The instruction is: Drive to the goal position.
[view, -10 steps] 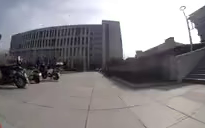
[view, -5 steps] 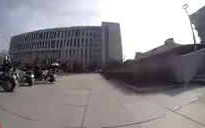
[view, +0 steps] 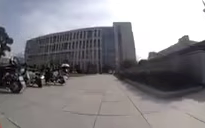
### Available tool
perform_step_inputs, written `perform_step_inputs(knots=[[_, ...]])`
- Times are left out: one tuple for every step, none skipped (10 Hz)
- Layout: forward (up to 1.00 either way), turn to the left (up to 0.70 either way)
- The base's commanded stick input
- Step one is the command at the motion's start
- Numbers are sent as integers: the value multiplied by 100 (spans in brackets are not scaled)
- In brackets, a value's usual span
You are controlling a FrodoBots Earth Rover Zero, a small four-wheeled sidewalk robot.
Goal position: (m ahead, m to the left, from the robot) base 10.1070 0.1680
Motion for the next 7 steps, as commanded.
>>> perform_step_inputs(knots=[[100, 0], [100, 0], [100, 0], [100, 0], [100, 0], [100, 0], [100, 0]])
